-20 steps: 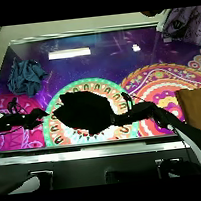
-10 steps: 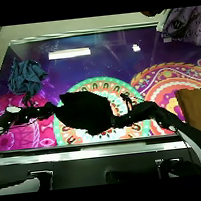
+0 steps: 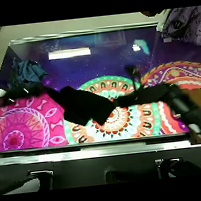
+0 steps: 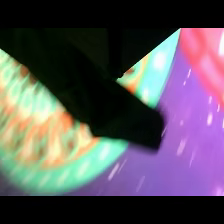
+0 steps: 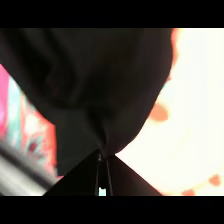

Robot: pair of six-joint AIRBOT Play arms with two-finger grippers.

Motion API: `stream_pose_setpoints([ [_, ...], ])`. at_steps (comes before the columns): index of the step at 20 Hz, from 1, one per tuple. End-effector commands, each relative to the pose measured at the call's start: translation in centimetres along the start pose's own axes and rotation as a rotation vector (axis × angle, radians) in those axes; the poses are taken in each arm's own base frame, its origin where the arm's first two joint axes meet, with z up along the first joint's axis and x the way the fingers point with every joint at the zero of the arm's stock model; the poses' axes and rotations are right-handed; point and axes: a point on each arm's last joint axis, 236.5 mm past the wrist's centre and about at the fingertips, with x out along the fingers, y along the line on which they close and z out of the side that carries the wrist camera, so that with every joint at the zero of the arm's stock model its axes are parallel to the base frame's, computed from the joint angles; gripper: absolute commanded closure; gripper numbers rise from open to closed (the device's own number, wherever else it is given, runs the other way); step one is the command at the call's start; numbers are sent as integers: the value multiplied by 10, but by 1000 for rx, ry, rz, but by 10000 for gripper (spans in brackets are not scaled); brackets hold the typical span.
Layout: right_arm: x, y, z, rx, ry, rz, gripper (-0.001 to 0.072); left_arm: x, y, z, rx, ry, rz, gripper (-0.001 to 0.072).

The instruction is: Fold the clothes and pants, and hang the long-sleeved shirts on hangers.

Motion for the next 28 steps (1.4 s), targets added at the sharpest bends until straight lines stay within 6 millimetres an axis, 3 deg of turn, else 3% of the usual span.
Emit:
stream_pose_setpoints([
  [1,-157,-14,108,-163,-374,-320,681,-139,-90,93,206,-316,8,693],
  [3,-262,0,131,-208,-578,-409,681,-232,-150,114,335,-516,1,692],
  [4,-314,9,131,-214,-677,-434,681,-272,-177,114,390,-603,-8,693],
  [5,-357,18,125,-215,-766,-441,681,-312,-202,107,441,-685,-16,692],
  [7,-431,36,104,-196,-934,-414,681,-367,-233,82,483,-793,-19,692],
  [9,-478,43,81,-146,-1050,-382,681,-402,-236,57,461,-846,33,692],
  [10,-492,39,73,-102,-1087,-383,681,-414,-230,49,438,-864,77,692],
  [12,-496,30,71,-67,-1096,-413,681,-427,-215,42,386,-885,149,693],
  [13,-489,25,77,-63,-1078,-437,681,-424,-210,45,378,-873,165,693],
  [15,-460,5,99,-39,-1002,-518,681,-393,-192,55,345,-777,180,693],
  [16,-439,-8,115,-31,-954,-573,680,-367,-176,61,317,-697,195,692],
  [19,-354,-56,167,20,-795,-733,680,-280,-120,87,271,-466,245,693],
  [22,-224,-93,213,58,-648,-759,680,-177,-52,106,231,-257,291,693],
  [24,-128,-113,228,95,-567,-718,679,-104,4,106,171,-127,332,692],
  [26,-30,-129,223,121,-458,-651,679,-39,55,95,127,-20,371,693],
  [28,58,-142,194,175,-313,-582,679,16,98,74,80,73,390,692],
])
